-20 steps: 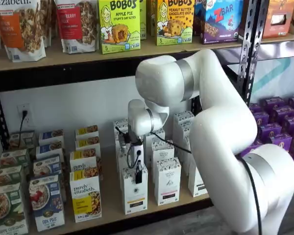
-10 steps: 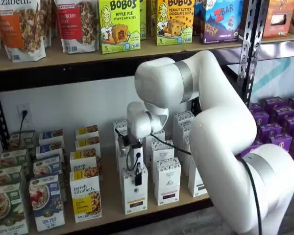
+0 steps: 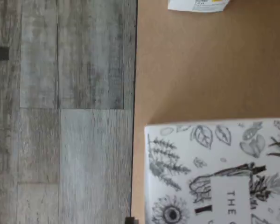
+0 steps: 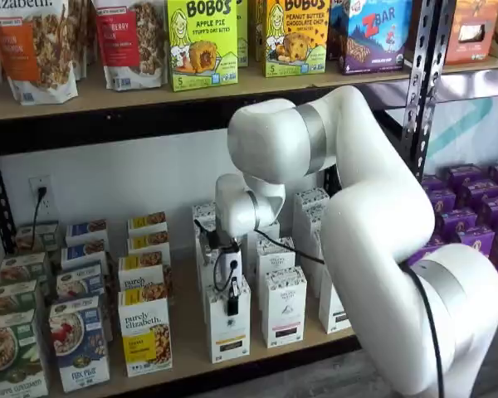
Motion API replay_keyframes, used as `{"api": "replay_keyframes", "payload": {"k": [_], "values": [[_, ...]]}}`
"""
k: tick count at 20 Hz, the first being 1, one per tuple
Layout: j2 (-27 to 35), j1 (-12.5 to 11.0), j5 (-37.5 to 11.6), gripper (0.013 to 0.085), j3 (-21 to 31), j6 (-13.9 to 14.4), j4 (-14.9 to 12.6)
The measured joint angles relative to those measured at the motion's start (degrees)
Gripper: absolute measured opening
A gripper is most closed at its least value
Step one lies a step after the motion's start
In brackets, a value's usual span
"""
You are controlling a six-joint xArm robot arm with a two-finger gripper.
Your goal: Pick up the white box with a yellow strip in the middle, on the bottom shelf, the fourth box from the left
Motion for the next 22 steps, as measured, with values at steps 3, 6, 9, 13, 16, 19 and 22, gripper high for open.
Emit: {"api": "replay_keyframes", "payload": {"k": [3, 6, 9, 13, 16, 19, 22], "values": [[-0.05, 0.13, -0.16, 0.069, 0.13, 0.39, -0.32], [-0.13, 0.25, -0.07, 0.069, 0.18, 0.49, -0.29], [-0.28, 0.29, -0.07, 0.069, 0.32, 0.12, 0.2], [-0.55, 0.32, -0.24, 0.069, 0.67, 0.25, 0.07], [-0.73, 0.32, -0.18, 0.069, 0.85, 0.22, 0.08], [-0.87, 0.27, -0.02, 0.069, 0.96, 0.26, 0.01], [-1.05, 0.23, 0.07, 0.061, 1.12, 0.26, -0.05]]}}
